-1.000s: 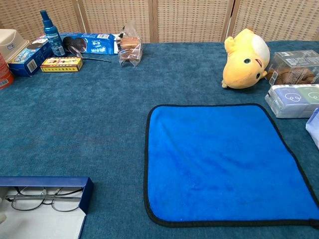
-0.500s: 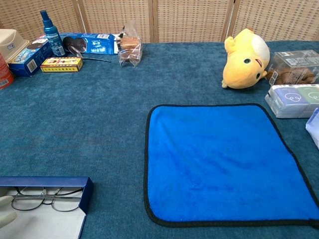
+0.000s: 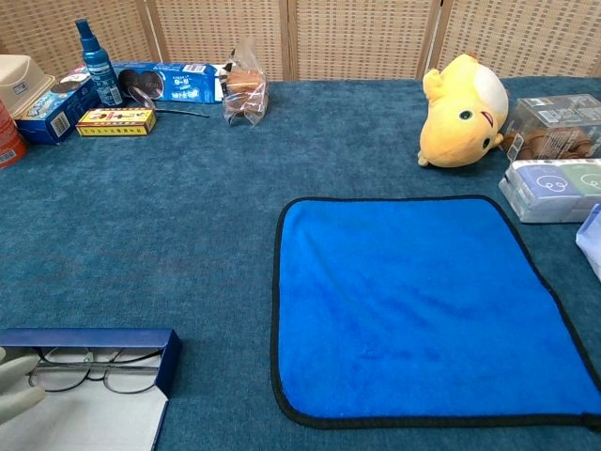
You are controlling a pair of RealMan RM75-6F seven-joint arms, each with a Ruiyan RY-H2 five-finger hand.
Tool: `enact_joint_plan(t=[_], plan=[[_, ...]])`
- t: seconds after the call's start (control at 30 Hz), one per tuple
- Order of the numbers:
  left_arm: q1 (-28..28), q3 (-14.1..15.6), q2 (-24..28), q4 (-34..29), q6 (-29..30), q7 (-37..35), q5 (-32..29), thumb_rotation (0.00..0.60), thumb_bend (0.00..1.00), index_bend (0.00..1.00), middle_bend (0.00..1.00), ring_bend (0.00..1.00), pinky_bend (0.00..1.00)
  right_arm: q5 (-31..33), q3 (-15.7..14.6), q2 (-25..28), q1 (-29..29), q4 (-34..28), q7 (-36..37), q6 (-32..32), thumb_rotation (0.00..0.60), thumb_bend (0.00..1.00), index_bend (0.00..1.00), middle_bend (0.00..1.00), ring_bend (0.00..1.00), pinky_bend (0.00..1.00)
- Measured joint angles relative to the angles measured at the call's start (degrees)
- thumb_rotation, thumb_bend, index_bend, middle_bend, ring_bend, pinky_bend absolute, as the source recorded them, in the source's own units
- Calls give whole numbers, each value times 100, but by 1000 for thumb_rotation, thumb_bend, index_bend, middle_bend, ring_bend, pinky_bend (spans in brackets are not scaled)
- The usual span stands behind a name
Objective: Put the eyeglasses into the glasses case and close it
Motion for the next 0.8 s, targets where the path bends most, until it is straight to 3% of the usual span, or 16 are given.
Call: enact_joint_plan(t=[0.5,0.8], plan=[[-131,-176,146,-761,-61,-286,-201,600,297,26,5,0,9,79,-17,-13,-91,71,49,30,600,283,65,90,0,84],[-228,-297,221,-1203,-219,-499,-423,600,297,338,52,0,11,118,-10,-14,-126,73,45,33,600,281,65,90,0,87]])
